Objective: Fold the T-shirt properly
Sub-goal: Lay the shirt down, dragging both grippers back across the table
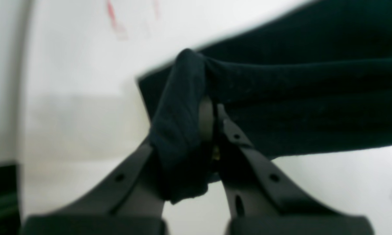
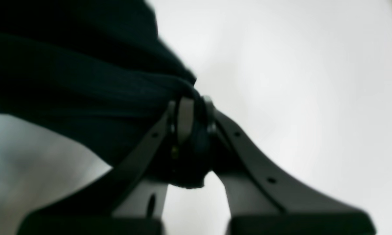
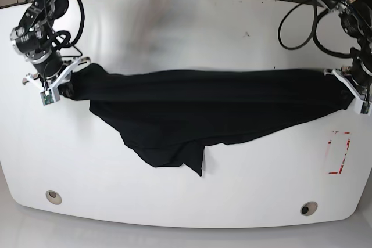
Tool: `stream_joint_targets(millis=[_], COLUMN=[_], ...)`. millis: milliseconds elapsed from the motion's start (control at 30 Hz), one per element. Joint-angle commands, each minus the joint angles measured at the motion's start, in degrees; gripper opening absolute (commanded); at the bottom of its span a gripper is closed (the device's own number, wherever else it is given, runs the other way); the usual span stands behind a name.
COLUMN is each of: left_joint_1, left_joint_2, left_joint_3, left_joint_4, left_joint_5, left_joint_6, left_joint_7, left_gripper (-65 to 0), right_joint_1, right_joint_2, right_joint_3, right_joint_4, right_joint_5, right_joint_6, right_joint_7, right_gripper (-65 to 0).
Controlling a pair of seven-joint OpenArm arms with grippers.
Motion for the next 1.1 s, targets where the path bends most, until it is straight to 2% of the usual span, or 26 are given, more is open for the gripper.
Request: stream_joint_targets(millis=[0, 233, 900, 1000, 1067], left_joint_1=[2.75, 8.37, 12.33, 12.42, 12.42], left_joint_2=[-1.64, -1.91, -7.27, -7.36, -7.36], left_joint_3=[-0.37, -0.55, -0.37, -0.29, -0.29], left_joint_4=[0.83, -2.78, -13.32, -13.24, -13.15], left_joint_5=[1.45, 1.45, 1.71, 1.71, 1.71], left_joint_6=[0.51, 0.51, 0.51, 0.51, 0.51], left_joint_7=[-3.39, -6.82, -6.91, -6.91, -6.91], left_gripper=[-65.0, -65.0, -64.7, -60.1, -54.0], right_joint_1=[-2.50, -8.31, -15.52, -16.39, -16.66], right_joint_2=[0.80, -0.35, -4.13, -4.13, -4.13], right_joint_3=[0.63, 0.63, 0.19, 0.19, 0.10], right_joint_4=[1.14, 1.14, 1.14, 1.14, 1.14], right_joint_5=[-0.69, -0.69, -0.78, -0.78, -0.78], right_joint_6=[-0.91, -0.91, -0.91, -0.91, -0.91], right_joint_7=[2.74, 3.09, 2.91, 2.91, 2.91], right_gripper=[-64.7, -64.7, -64.4, -64.2, -63.7])
